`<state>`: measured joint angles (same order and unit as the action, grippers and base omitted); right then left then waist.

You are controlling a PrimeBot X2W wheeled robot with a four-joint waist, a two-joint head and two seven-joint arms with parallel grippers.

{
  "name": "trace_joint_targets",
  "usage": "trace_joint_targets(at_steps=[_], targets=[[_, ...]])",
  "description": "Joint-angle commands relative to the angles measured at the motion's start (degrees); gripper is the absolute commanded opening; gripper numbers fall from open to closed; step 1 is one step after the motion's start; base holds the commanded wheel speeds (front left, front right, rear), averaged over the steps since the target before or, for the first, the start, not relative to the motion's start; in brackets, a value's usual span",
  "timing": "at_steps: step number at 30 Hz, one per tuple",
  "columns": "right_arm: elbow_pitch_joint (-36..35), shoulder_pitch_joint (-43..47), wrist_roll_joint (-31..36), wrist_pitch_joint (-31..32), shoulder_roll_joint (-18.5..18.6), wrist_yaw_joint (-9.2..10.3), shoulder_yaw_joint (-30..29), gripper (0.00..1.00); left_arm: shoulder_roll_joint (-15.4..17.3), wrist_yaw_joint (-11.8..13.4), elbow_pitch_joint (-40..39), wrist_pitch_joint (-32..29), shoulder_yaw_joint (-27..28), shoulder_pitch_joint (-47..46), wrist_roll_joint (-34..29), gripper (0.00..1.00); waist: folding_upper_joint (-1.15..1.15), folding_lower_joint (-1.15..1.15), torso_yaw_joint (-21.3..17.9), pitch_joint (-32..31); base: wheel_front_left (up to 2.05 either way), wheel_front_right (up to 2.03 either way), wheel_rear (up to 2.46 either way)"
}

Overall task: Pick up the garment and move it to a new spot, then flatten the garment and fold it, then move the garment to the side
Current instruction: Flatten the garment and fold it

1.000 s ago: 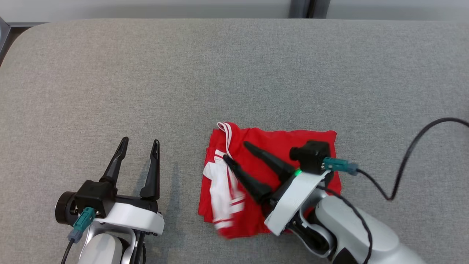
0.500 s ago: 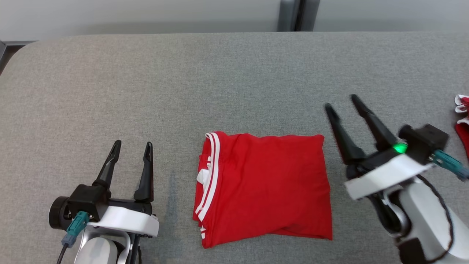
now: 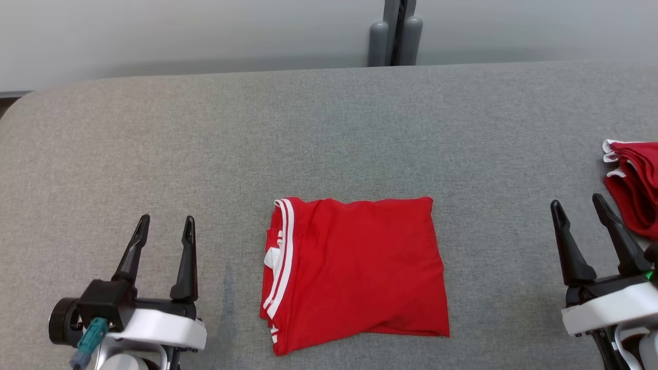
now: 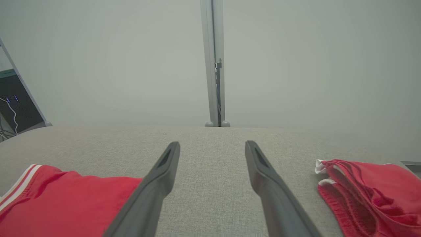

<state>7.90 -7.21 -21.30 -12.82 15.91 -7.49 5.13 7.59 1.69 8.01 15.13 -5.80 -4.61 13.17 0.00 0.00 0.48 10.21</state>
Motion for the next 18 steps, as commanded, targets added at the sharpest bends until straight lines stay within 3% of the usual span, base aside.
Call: trace_joint_targets(at_steps=[1,18], targets=[[-1.1,1.1,0.6,0.7,-0.3,-0.01,-0.7,1.00,0.4,0.4,-0.2,0.0,0.2,0.8,-0.4,1.00,0.00,0.00,-0.4,-0.7,0.00,0.00,0.00],[-8.6,10.4,3.3,6.1,-2.3,-0.01,-5.0,1.00,1.5,2.1,-3.2,-2.0,-0.7,7.6,-0.5,1.00,0.00,0.00,-1.0,-7.7,0.00,0.00,0.00]])
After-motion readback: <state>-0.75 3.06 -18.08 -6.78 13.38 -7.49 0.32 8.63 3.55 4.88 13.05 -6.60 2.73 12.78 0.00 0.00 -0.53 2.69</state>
